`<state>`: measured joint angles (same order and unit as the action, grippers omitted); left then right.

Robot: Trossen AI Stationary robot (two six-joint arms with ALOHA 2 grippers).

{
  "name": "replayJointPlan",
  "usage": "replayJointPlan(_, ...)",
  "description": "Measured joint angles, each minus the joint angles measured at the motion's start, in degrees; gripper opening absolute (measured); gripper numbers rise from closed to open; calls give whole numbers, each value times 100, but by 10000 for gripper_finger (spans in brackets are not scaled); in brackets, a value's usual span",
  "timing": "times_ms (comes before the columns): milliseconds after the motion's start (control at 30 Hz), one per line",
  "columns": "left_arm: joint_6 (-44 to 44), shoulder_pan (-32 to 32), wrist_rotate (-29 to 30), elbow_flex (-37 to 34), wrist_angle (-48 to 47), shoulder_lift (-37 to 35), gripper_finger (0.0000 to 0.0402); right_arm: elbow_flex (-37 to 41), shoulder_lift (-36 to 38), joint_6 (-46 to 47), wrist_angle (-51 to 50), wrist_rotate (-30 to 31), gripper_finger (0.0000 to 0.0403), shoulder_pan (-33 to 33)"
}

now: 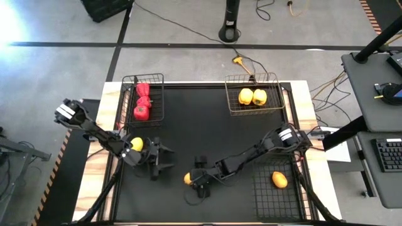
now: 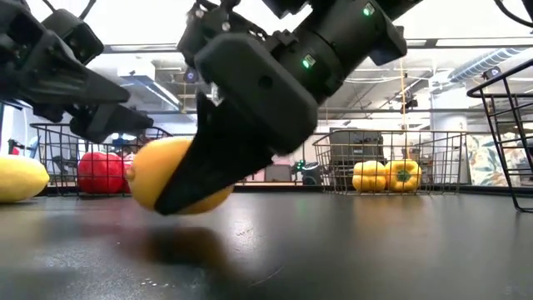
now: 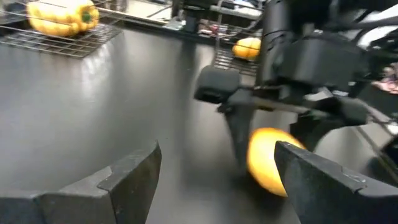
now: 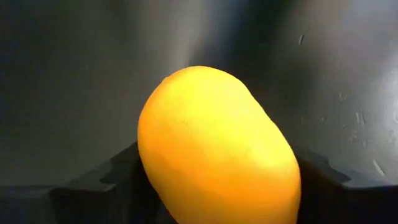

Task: Sort produce into baskets
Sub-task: Put the bottom yellow lemon into the bottom black mesh basket

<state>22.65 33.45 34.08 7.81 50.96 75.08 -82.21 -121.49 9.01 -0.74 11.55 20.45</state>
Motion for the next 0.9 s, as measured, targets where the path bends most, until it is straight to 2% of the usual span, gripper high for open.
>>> replayJointPlan(100,-3,0,236,0,0,131,295,-10,168,109,-131,-1,266,1)
replayJointPlan(167,-2,0,297,0,2,213,295,-166,385,362,-674,-9,266,6)
replayJointPlan(433,36,0,292,-4,193,686,295,-1569,1649,1927,-4867,-11,271,143)
replayJointPlan(567,-149,0,283,26,559,826,295,-1954,2331,3446,-6670,-17,264,305)
replayJointPlan(700,-385,0,228,178,621,878,295,-1860,2937,5256,-8057,-1,264,762)
replayJointPlan(767,-478,0,219,249,603,917,295,-1648,3180,6168,-8431,-62,264,1128)
replayJointPlan(900,-586,0,181,336,604,974,295,-1037,3587,7845,-8449,-290,264,1957)
